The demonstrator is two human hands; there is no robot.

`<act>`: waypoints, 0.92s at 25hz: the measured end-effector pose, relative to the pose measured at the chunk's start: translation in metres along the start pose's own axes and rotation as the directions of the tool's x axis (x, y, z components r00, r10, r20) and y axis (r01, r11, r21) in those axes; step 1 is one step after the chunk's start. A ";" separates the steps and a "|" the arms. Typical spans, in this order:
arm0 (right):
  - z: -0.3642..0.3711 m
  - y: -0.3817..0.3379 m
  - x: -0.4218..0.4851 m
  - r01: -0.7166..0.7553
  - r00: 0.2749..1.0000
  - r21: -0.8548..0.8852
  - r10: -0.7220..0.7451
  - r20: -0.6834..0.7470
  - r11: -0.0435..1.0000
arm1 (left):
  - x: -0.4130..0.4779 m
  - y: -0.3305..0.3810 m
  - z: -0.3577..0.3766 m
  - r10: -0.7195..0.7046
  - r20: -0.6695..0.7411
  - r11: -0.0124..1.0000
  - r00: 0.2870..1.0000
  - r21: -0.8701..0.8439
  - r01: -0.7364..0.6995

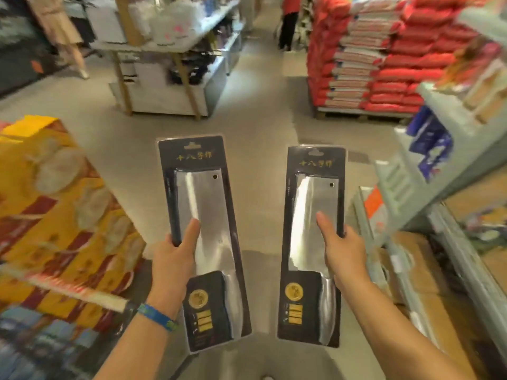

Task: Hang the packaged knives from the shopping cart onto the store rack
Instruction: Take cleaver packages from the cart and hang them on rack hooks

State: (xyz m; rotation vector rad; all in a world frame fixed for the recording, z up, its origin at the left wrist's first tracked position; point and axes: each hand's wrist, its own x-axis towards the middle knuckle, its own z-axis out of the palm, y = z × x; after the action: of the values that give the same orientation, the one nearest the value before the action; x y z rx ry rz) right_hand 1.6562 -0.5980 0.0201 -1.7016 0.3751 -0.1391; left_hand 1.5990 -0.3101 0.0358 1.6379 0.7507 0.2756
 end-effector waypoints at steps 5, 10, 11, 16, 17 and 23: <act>-0.054 0.021 0.042 -0.107 0.985 0.053 0.113 -0.129 0.993 | 0.007 0.020 0.087 -0.001 0.210 0.993 0.978 0.119 -0.024; -0.090 0.033 0.076 -0.159 0.934 0.054 0.168 -0.314 0.986 | 0.034 0.035 0.173 -0.002 0.415 0.990 0.910 0.128 -0.056; -0.097 0.030 0.085 -0.155 0.925 0.069 0.170 -0.341 0.985 | 0.042 0.040 0.192 0.002 0.445 0.991 0.895 0.121 -0.062; -0.116 0.010 0.133 -0.106 0.849 0.119 0.152 -0.506 0.987 | 0.091 0.071 0.291 0.054 0.638 0.989 0.768 0.071 -0.128; -0.118 0.007 0.139 -0.116 0.827 0.129 0.167 -0.537 0.985 | 0.099 0.078 0.309 0.045 0.679 0.989 0.732 0.072 -0.127; -0.149 -0.008 0.148 -0.091 0.720 0.133 0.157 -0.675 0.987 | 0.107 0.107 0.419 0.087 0.872 0.970 0.481 0.035 -0.239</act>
State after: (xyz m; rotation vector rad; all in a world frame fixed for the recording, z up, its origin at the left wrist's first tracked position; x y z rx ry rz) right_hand 1.7516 -0.7850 0.0351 -1.4756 1.0218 -0.6935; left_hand 1.9522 -0.5813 0.0205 1.7134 -0.1977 -0.5036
